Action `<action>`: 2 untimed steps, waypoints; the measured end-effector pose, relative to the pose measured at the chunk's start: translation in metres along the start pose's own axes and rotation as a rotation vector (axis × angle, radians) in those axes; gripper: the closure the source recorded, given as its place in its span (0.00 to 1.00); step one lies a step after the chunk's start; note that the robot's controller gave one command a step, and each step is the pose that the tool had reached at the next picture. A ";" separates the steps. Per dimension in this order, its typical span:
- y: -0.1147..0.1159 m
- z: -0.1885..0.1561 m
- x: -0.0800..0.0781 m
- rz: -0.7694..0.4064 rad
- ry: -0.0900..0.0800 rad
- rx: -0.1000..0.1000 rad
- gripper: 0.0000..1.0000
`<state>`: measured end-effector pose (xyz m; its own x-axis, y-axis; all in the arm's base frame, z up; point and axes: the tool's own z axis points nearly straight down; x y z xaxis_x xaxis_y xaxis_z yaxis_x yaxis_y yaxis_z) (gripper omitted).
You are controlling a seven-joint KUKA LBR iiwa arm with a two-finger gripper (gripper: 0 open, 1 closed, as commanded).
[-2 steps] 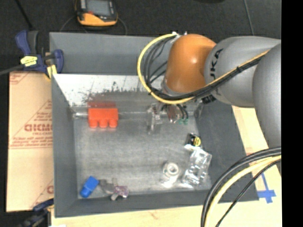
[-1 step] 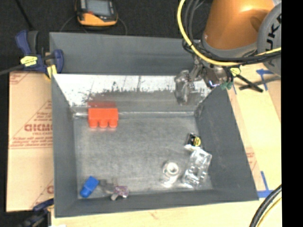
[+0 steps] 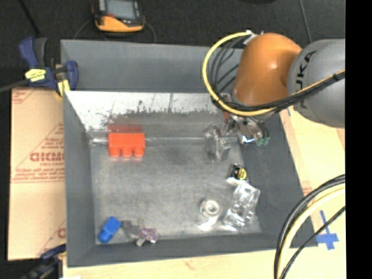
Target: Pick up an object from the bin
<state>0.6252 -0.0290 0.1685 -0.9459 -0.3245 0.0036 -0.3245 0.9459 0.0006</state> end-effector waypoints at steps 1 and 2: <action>0.000 0.045 0.042 -0.023 0.000 -0.001 1.00; 0.000 0.042 0.039 -0.024 -0.008 0.002 0.00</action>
Offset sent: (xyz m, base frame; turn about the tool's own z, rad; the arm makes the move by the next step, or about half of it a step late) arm -0.0381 -0.0118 -0.0424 -0.0264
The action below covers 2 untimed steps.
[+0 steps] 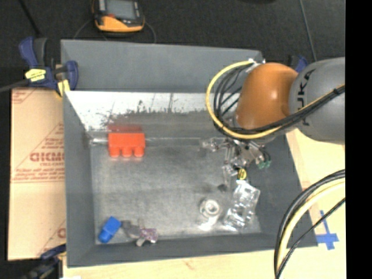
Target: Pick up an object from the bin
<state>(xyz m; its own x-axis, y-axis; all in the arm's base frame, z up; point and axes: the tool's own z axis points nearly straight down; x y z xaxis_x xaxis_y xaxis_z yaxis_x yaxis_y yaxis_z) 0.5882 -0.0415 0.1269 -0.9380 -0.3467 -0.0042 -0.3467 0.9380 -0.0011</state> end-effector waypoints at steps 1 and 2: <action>-0.064 0.029 0.060 -0.355 0.003 0.001 0.00; -0.077 0.047 0.044 -0.753 -0.003 -0.016 0.00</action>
Offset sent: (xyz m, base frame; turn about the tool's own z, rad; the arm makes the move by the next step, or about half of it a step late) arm -0.0350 -0.0785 -0.0313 -0.3588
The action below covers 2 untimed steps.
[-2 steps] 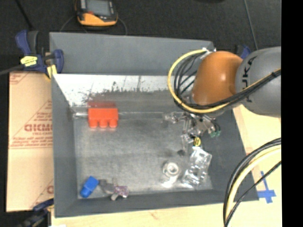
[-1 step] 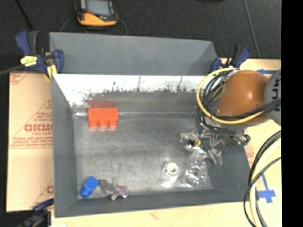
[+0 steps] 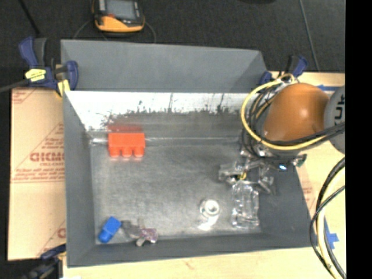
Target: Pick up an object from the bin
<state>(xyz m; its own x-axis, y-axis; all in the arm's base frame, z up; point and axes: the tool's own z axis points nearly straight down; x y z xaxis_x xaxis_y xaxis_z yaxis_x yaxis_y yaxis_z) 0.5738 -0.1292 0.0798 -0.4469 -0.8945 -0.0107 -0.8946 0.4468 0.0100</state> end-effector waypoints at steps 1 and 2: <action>-0.007 -0.001 0.009 0.002 0.008 0.024 1.00; 0.047 -0.036 0.022 -0.038 0.007 0.018 1.00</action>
Offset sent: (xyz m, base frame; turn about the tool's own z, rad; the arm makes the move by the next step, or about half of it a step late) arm 0.0000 0.0000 0.0000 0.0000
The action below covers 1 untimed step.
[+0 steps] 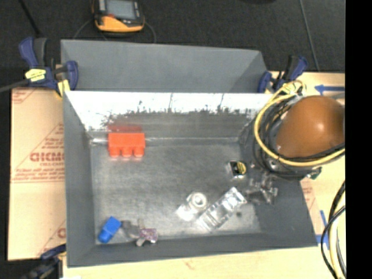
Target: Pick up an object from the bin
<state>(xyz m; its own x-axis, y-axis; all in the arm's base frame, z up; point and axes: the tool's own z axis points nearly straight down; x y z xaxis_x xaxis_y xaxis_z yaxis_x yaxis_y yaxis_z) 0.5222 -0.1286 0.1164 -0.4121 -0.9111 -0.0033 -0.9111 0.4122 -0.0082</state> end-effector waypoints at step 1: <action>0.026 -0.081 -0.001 -0.032 0.001 0.000 1.00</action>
Offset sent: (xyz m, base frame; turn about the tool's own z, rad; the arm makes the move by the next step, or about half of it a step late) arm -0.0256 0.0122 0.0757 -0.0350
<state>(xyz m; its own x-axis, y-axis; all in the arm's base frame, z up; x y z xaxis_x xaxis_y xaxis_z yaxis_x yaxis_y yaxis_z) 0.4982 -0.1167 0.1967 -0.3826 -0.9239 -0.0017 -0.9239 0.3826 -0.0084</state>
